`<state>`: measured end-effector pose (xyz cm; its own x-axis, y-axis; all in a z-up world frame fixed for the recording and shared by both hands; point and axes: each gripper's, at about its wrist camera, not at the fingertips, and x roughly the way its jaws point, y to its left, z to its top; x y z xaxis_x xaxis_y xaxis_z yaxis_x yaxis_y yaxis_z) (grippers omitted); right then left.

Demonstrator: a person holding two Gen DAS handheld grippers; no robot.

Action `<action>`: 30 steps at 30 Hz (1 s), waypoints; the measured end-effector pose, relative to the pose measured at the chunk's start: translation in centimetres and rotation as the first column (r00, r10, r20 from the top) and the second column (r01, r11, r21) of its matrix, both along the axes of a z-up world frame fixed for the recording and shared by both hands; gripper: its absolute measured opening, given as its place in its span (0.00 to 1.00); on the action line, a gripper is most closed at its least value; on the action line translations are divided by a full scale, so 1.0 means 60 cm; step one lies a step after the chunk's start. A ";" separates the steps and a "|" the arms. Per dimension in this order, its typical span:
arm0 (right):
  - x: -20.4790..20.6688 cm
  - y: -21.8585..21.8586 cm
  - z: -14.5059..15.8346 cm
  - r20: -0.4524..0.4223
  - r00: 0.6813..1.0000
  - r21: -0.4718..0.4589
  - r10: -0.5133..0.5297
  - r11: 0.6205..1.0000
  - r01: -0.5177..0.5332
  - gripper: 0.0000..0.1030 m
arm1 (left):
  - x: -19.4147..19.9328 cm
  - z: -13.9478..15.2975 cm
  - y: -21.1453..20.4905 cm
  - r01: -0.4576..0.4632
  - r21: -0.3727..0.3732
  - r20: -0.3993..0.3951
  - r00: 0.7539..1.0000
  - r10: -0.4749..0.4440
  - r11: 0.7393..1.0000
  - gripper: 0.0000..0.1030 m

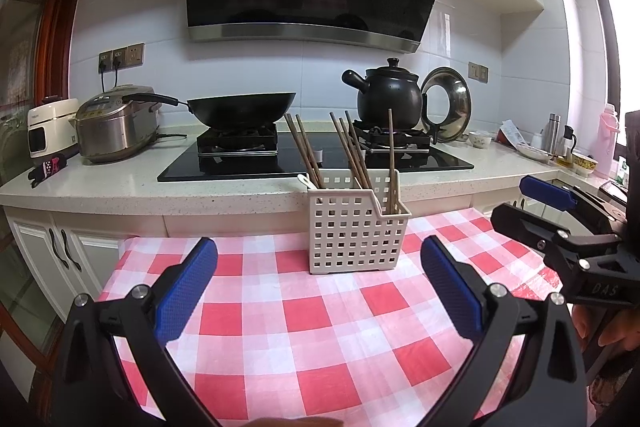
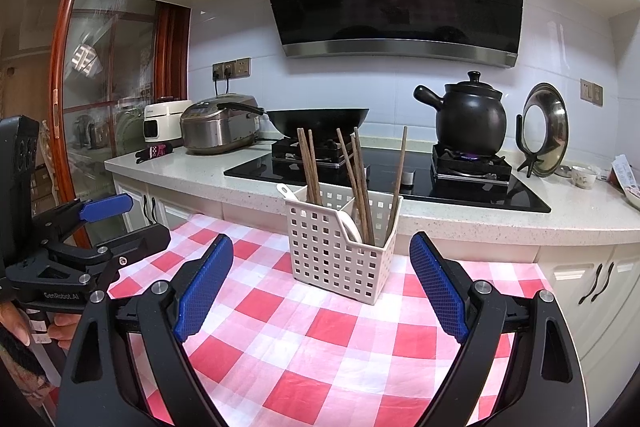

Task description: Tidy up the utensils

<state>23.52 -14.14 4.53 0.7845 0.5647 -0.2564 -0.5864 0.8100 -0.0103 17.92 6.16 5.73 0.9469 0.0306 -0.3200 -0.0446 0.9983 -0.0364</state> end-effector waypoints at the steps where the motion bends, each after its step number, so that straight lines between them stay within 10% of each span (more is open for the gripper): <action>1: 0.000 0.000 0.000 0.000 1.000 0.000 0.000 1.000 0.000 0.82 | 0.000 0.000 -0.001 0.000 0.001 0.000 1.000 0.000 1.000 0.96; 30: -0.002 -0.005 -0.006 -0.018 1.000 0.014 -0.015 1.000 0.015 0.82 | 0.010 0.004 -0.013 0.025 0.016 0.001 1.000 -0.025 1.000 0.96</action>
<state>23.40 -14.42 4.15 0.7883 0.5564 -0.2627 -0.5739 0.8188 0.0120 18.55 5.41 5.96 0.9479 0.0121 -0.3184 -0.0197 0.9996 -0.0206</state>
